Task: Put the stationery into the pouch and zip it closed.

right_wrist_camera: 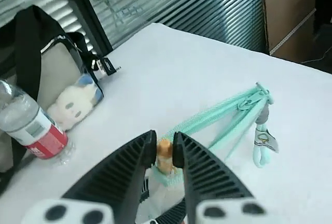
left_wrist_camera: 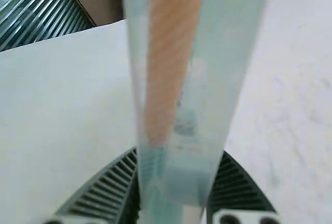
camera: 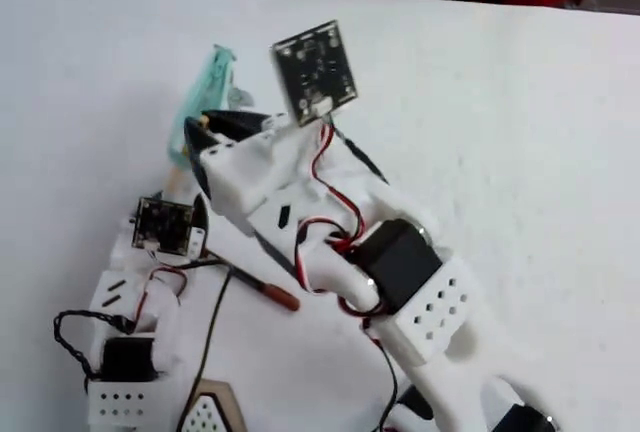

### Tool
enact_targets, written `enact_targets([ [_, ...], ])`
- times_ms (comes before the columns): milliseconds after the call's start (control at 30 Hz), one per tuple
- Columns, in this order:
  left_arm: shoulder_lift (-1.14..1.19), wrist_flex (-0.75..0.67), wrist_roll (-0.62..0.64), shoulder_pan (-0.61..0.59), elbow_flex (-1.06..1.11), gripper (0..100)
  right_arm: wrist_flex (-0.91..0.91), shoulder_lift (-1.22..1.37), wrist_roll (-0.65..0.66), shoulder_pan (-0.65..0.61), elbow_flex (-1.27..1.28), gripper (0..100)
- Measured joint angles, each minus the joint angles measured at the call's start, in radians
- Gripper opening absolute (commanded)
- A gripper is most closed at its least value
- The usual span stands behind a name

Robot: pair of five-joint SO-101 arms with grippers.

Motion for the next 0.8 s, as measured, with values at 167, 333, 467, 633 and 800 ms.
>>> enact_targets([
  [167, 0.0, 0.0, 0.0, 0.0, 0.0, 16, 0.026, 0.0, 0.048, -0.009, 0.0, 23.3],
  [333, 0.0, 0.0, 0.0, 0.0, 0.0, 16, 0.026, 0.0, 0.052, -0.011, 0.0, 23.3],
  [467, 0.0, 0.0, 0.0, 0.0, 0.0, 16, 0.026, -0.006, 0.052, -0.009, 0.0, 23.3],
  [633, 0.0, 0.0, 0.078, -0.055, -0.002, 26, 0.026, -0.068, 0.052, 0.072, -0.009, 23.3],
  [800, 0.0, 0.0, 0.198, -0.115, -0.003, 25, 0.021, -0.087, -0.015, 0.175, -0.009, 23.3],
])
